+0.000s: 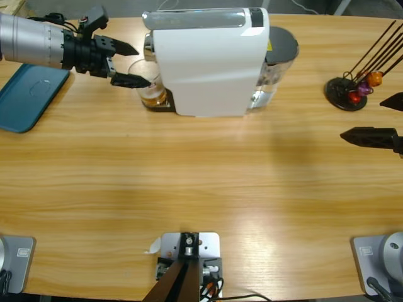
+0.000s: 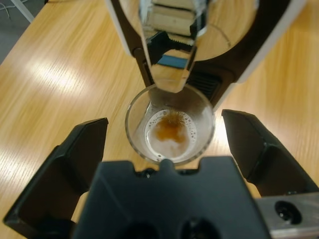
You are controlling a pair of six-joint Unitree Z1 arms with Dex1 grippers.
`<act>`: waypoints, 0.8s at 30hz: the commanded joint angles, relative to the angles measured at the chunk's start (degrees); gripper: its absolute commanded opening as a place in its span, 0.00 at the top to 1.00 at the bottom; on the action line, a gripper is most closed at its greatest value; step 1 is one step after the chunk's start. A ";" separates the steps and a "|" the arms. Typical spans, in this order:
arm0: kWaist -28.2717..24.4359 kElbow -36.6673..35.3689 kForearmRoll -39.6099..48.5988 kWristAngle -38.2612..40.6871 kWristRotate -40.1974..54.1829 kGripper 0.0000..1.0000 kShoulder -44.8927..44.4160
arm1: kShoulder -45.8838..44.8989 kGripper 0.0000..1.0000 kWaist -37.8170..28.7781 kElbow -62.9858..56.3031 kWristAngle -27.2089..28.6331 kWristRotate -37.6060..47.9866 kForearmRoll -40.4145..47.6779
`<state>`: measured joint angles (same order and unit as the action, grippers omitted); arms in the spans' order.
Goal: Pour coffee
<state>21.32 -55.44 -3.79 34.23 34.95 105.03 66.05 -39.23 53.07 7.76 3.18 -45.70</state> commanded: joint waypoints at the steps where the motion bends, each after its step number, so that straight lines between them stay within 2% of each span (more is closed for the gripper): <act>1: 0.74 -2.43 0.01 -0.97 -0.13 0.01 5.92 | 2.43 0.00 -0.49 -0.16 -1.52 -1.00 -0.97; 18: 2.06 -2.83 -0.01 0.05 -0.23 0.01 7.98 | 3.29 0.00 -0.49 0.16 -1.96 -1.33 -1.15; 20: 2.06 -2.83 -0.08 0.08 -0.23 0.04 7.99 | 3.29 0.00 -0.49 0.16 -1.96 -1.33 -1.15; 21: 1.99 -2.83 -0.08 0.12 -0.23 0.14 7.99 | 3.29 0.00 -0.49 0.18 -1.99 -1.33 -1.15; 24: 1.96 -2.76 -0.08 0.56 -0.04 0.62 7.91 | 3.29 0.00 -0.49 0.19 -2.04 -1.42 -1.15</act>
<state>22.90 -57.90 -3.79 33.96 34.94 109.77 68.23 -39.23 53.27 6.57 2.60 -46.18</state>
